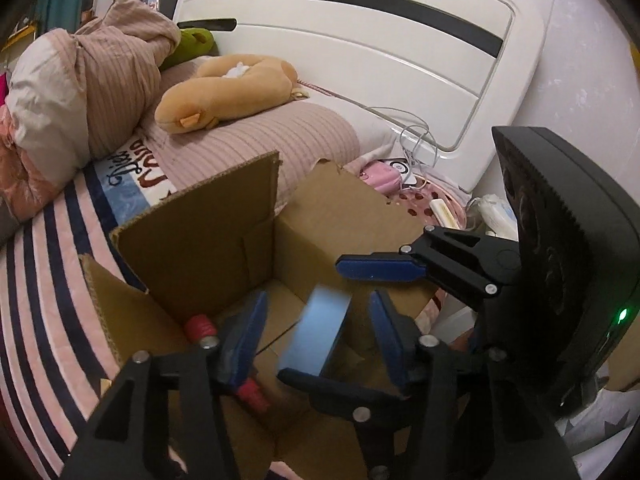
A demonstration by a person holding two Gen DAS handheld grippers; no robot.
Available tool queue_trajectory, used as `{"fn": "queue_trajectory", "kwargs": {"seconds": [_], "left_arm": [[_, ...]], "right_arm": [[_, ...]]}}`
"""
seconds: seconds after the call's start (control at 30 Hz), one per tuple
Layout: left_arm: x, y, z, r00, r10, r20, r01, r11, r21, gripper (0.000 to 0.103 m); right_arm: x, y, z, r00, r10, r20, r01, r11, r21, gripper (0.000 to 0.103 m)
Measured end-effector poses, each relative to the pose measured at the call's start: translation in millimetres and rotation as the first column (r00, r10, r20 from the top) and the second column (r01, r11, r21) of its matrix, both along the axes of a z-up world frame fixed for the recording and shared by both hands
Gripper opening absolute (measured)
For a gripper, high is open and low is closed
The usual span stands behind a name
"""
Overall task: Organize rigid objects
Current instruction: 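Lower the blue speaker into the box and open the right tool, then grasp the white spray bottle with the left tool while the right tool grasps the white lens case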
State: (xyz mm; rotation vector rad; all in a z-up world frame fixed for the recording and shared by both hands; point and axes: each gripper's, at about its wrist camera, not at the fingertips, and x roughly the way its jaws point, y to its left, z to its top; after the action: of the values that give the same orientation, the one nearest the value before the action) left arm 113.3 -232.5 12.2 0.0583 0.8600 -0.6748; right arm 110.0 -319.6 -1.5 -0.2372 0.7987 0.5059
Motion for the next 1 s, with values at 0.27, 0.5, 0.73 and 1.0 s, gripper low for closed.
{"fn": "queue_trajectory", "kwargs": {"seconds": [0.27,0.5,0.73,1.0], "left_arm": [[-11,42,20,0.997,0.067,0.044,-0.064,0.997,-0.053,0.062],[-37,116,44,0.971,0.212,0.114,-0.205,0.977,-0.065,0.066],[-73,200,36,0.903,0.393,0.173,-0.396,0.918,-0.023,0.067],[-108,259,-32,0.832,0.539,0.133,-0.547,0.837,0.028,0.068]], "right_arm": [[-13,0,15,0.999,0.004,0.038,-0.006,0.999,0.043,0.084],[-36,27,36,0.992,0.032,0.124,-0.037,0.999,0.032,0.095],[-69,94,51,0.961,0.195,0.194,-0.201,0.980,0.009,0.096],[-103,149,19,0.935,0.322,0.151,-0.339,0.935,0.104,0.082]]}}
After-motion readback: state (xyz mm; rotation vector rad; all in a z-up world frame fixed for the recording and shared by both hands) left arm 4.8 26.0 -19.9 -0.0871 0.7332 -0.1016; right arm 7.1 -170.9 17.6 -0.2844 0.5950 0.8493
